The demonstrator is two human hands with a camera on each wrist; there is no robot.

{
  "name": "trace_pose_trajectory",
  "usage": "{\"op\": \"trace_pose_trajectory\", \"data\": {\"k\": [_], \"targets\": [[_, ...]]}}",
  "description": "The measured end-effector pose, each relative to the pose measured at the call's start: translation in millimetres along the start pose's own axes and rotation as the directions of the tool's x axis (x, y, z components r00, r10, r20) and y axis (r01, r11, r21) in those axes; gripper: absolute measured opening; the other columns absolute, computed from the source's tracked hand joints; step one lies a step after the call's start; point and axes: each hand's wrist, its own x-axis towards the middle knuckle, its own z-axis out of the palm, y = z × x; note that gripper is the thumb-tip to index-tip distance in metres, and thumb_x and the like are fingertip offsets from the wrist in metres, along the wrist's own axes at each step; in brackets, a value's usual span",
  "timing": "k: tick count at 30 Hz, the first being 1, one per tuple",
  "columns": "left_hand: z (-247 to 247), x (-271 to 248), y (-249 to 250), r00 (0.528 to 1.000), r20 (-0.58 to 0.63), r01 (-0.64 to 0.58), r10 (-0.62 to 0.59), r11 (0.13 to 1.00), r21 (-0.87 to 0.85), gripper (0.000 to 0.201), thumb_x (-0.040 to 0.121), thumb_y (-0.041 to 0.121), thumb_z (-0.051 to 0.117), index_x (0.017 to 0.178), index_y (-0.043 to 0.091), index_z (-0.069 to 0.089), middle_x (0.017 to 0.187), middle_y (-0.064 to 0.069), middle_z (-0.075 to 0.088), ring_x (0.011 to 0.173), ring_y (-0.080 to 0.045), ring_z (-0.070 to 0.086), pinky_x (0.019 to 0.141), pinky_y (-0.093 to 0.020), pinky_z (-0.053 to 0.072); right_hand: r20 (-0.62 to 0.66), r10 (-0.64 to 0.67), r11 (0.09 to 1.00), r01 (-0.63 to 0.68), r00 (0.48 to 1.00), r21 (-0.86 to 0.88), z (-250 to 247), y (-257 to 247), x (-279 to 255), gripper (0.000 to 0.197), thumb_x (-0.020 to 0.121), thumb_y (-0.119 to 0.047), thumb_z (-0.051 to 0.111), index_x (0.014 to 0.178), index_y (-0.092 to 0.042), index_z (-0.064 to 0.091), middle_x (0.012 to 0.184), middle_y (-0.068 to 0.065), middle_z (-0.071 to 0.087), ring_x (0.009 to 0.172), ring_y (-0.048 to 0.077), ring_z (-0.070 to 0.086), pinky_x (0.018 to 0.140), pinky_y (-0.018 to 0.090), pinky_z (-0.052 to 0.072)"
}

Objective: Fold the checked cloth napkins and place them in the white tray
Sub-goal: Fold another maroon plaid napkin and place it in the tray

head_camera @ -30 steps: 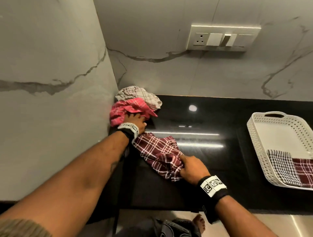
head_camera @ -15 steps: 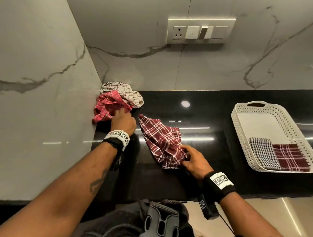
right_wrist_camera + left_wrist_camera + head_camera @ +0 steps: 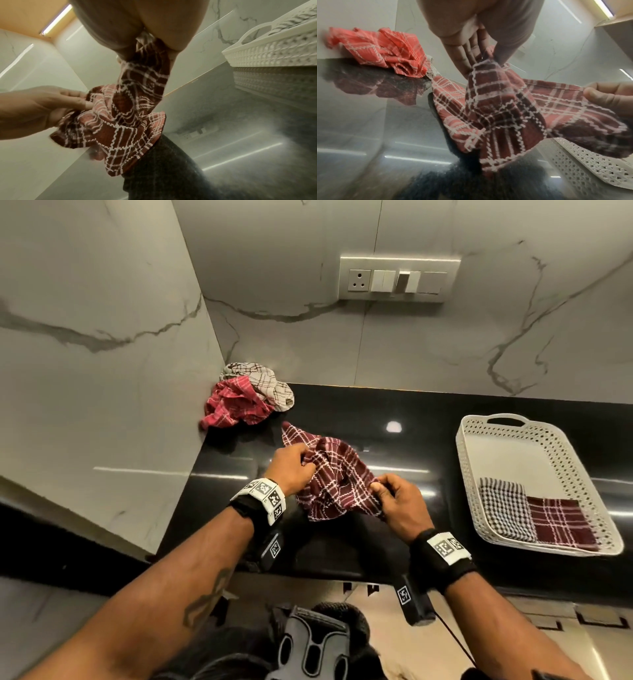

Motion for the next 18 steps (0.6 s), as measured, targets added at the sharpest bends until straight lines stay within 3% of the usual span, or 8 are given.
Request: {"op": "trace_pose_trajectory", "data": {"k": [4,7,9,11,13,14,15,18], "targets": [[-9.5,-19.6,4.2,0.992,-0.123,-0.024,0.023,1.000,-0.009,0.006,0.083,0.021,0.069,0.085,0.024,0.064,0.076,0.007,0.066,0.067,-0.011,0.062,0.065,-0.025,0.046,-0.087,0.027,0.996,-0.034,0.996,-0.086,-26.8,8.4,-17.0,0.020,0.101,-0.015,0.053,0.082,-0.011,0.059,0.074,0.004,0.063,0.062,0.006,0.051,0.054,0.014,0.038],[-12.1,-33.3,8.2,0.984,-0.170,-0.056,0.048,0.997,-0.045,0.017,0.084,0.023,0.060,0.070,0.016,0.066,0.063,0.005,0.065,0.058,-0.012,0.059,0.058,-0.027,0.044,-0.121,0.014,0.988,-0.033,0.993,-0.151,-43.7,12.4,-24.2,0.022,0.101,-0.015,0.053,0.080,-0.008,0.056,0.073,0.007,0.061,0.066,0.018,0.052,0.054,0.018,0.035],[-9.6,-40.6,11.3,0.992,-0.115,-0.070,0.061,0.995,-0.077,0.033,0.087,0.030,0.056,0.063,0.008,0.058,0.054,0.001,0.058,0.051,-0.014,0.050,0.054,-0.033,0.040,-0.146,0.009,0.976,-0.041,0.989,-0.215,-50.4,11.4,-23.1,0.015,0.098,-0.016,0.056,0.086,-0.009,0.060,0.080,0.005,0.064,0.075,0.022,0.059,0.060,0.020,0.036],[-5.2,-50.2,18.0,0.994,0.007,-0.106,0.107,0.989,-0.104,0.046,0.089,0.042,0.054,0.063,0.005,0.054,0.054,-0.002,0.052,0.051,-0.012,0.045,0.055,-0.041,0.041,-0.214,0.022,0.914,-0.106,0.977,-0.391,-55.4,6.6,-18.2,0.017,0.094,-0.016,0.058,0.109,-0.011,0.061,0.102,0.004,0.062,0.097,0.025,0.060,0.079,0.028,0.043],[0.8,-58.6,27.6,0.984,0.111,-0.127,0.143,0.982,-0.138,0.040,0.092,0.041,0.059,0.072,0.007,0.066,0.060,-0.005,0.062,0.054,-0.011,0.054,0.057,-0.041,0.049,-0.256,-0.002,0.791,-0.155,0.967,-0.592,-57.5,-5.2,-14.2,0.036,0.089,-0.020,0.058,0.124,-0.014,0.055,0.118,0.008,0.056,0.109,0.029,0.053,0.090,0.043,0.043],[4.2,-64.0,34.2,0.980,0.139,-0.111,0.140,0.973,-0.200,0.027,0.093,0.031,0.064,0.081,0.008,0.071,0.065,-0.004,0.068,0.057,-0.009,0.060,0.054,-0.037,0.053,-0.254,-0.033,0.777,-0.135,0.967,-0.615,-56.2,-14.3,-14.1,0.032,0.090,-0.022,0.058,0.121,-0.015,0.057,0.115,0.008,0.058,0.106,0.029,0.055,0.088,0.043,0.043],[7.7,-69.8,40.6,0.978,0.165,-0.077,0.131,0.951,-0.298,0.011,0.094,0.020,0.066,0.094,0.010,0.071,0.070,-0.003,0.070,0.059,-0.009,0.064,0.052,-0.029,0.053,-0.204,-0.061,0.816,-0.069,0.977,-0.574,-52.9,-25.3,-16.2,0.021,0.092,-0.024,0.058,0.112,-0.016,0.061,0.106,0.006,0.062,0.098,0.026,0.059,0.082,0.038,0.044],[18.2,-82.4,53.7,0.971,0.215,0.024,0.106,0.849,-0.528,0.029,0.094,0.005,0.063,0.119,0.012,0.051,0.073,-0.009,0.067,0.062,-0.017,0.066,0.053,-0.026,0.054,0.175,-0.044,0.951,0.095,0.984,-0.294,-28.3,-45.7,-36.0,0.021,0.096,-0.041,0.060,0.094,-0.021,0.066,0.083,-0.005,0.067,0.074,0.012,0.063,0.065,0.029,0.047]]}}
